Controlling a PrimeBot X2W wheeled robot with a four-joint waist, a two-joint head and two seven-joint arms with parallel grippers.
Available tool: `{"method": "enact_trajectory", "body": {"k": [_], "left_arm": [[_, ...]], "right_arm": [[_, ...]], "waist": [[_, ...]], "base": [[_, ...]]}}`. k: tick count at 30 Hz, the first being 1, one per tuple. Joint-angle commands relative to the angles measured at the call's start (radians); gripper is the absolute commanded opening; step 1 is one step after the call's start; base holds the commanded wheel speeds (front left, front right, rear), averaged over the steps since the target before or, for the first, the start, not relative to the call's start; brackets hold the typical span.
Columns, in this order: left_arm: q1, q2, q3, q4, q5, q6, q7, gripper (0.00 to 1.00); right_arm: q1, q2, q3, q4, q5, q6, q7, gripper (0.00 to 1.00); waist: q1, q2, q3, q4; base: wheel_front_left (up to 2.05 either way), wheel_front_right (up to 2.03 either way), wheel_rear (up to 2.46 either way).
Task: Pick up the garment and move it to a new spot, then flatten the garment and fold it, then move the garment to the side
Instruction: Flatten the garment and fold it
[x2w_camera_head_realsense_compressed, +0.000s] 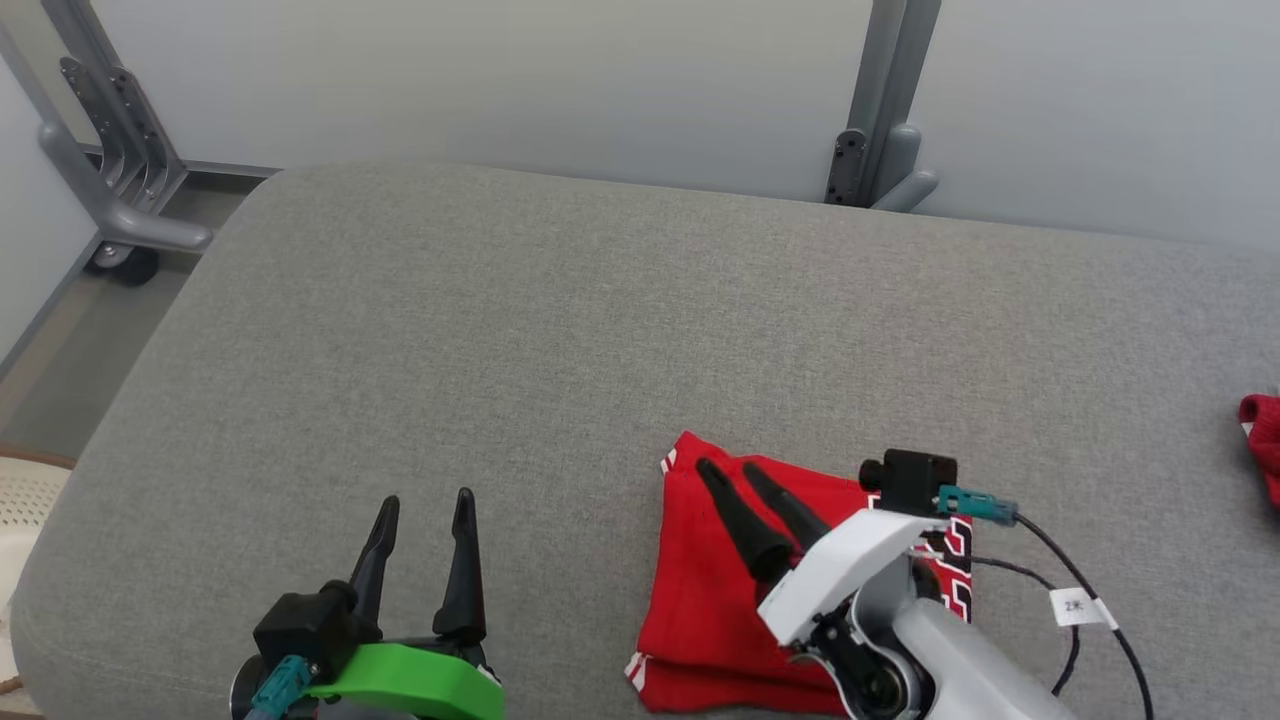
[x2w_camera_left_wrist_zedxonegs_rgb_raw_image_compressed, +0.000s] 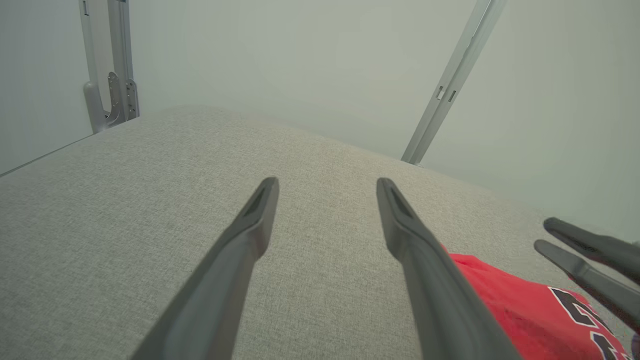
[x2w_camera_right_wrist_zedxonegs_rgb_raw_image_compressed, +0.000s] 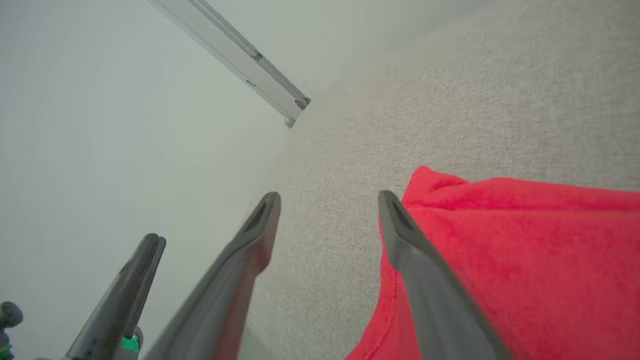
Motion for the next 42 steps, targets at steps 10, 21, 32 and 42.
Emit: {"method": "enact_trajectory", "body": {"k": [10, 21, 32, 42], "left_arm": [[0.020, -0.002, -0.012, -0.012, 0.021, -0.001, -0.003, 1.00], [0.014, 0.014, 0.004, -0.017, 0.043, 0.014, -0.003, 1.00], [0.057, 0.019, 0.058, -0.024, 0.085, 0.024, -0.003, 1.00], [0.043, 0.017, 0.070, -0.012, 0.121, 0.003, -0.003, 1.00]], "right_arm": [[0.059, -0.067, -0.284, -0.070, -0.478, 0.000, -0.198, 1.00], [0.270, -0.008, -0.548, -0.354, -0.840, 0.000, -0.200, 1.00], [0.400, -0.001, -0.619, -0.452, -0.803, 0.000, -0.200, 1.00], [0.404, -0.001, -0.617, -0.413, -0.799, 0.000, -0.200, 1.00]], "waist": [[0.0000, 0.0000, -0.010, -0.082], [0.0000, 0.0000, -0.016, -0.170], [0.0000, 0.0000, -0.016, -0.201], [0.0000, 0.0000, -0.017, -0.179]], "base": [[0.00, 0.00, 0.00], [0.00, 0.00, 0.00], [0.00, 0.00, 0.00], [0.00, 0.00, 0.00]]}}
